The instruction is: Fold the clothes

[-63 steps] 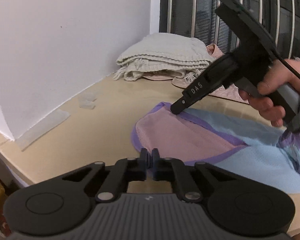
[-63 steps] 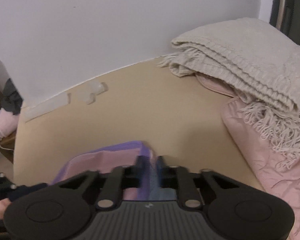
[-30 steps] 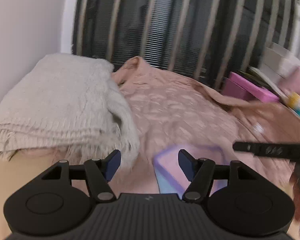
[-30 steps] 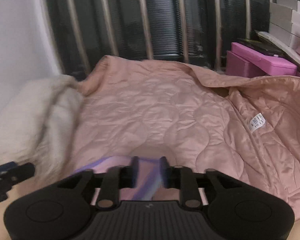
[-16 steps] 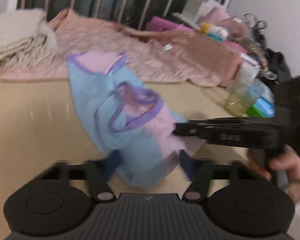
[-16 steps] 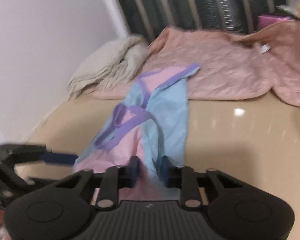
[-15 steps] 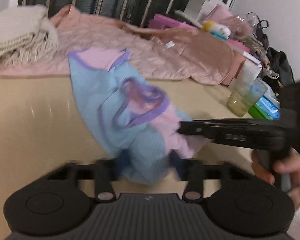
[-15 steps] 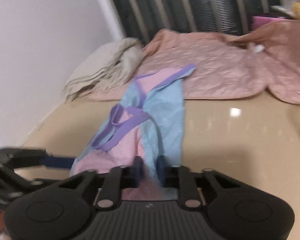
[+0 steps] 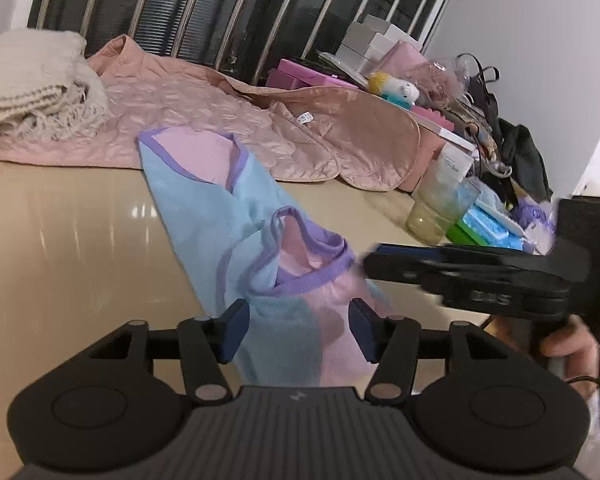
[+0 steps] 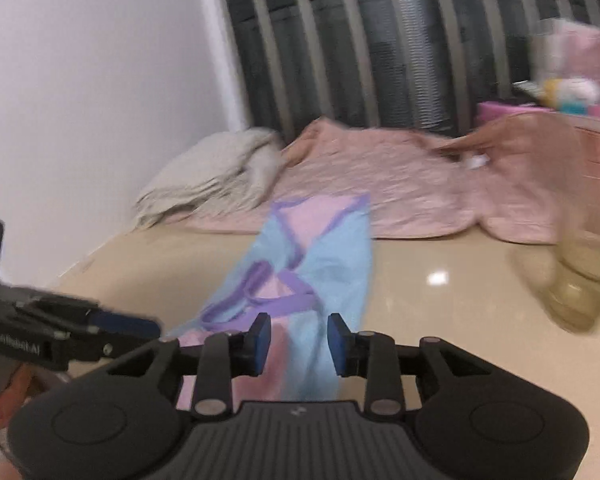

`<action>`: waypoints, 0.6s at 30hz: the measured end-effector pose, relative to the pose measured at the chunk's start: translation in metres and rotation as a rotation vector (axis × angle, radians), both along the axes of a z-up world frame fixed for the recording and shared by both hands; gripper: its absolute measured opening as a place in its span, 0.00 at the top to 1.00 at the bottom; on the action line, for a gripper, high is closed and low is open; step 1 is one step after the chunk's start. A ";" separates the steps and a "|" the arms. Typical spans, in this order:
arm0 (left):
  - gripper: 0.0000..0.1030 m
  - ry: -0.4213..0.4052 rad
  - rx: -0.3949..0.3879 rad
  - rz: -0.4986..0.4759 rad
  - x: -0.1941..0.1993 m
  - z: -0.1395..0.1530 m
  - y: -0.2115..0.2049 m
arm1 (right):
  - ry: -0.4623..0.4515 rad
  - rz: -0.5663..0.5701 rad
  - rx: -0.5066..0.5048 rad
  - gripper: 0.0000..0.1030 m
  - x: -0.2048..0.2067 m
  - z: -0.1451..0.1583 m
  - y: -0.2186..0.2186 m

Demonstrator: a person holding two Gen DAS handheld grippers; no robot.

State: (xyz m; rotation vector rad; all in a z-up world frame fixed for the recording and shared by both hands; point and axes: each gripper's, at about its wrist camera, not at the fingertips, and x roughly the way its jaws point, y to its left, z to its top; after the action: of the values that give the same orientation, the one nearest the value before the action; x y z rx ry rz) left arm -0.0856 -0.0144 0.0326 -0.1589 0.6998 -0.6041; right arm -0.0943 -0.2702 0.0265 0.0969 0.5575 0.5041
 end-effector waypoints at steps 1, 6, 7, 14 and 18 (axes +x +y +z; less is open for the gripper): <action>0.59 0.012 0.028 0.000 0.002 -0.004 -0.005 | 0.010 0.024 0.013 0.71 0.011 -0.002 0.004; 0.73 0.015 0.088 0.009 -0.005 -0.016 -0.008 | 0.079 0.031 -0.058 0.89 0.055 -0.022 0.035; 0.64 0.014 0.076 0.015 -0.006 -0.015 -0.003 | 0.067 0.026 -0.073 0.87 0.053 -0.019 0.035; 0.37 -0.095 0.050 -0.038 -0.037 0.002 0.021 | -0.193 0.191 -0.201 0.63 -0.026 0.004 0.005; 0.45 -0.063 0.068 -0.055 -0.029 -0.010 0.005 | -0.180 0.289 -0.255 0.66 -0.046 -0.012 0.007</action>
State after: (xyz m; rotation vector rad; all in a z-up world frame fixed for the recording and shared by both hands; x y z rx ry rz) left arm -0.1144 -0.0099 0.0229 -0.0575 0.6639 -0.6351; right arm -0.1398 -0.2629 0.0149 -0.2730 0.4571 0.7101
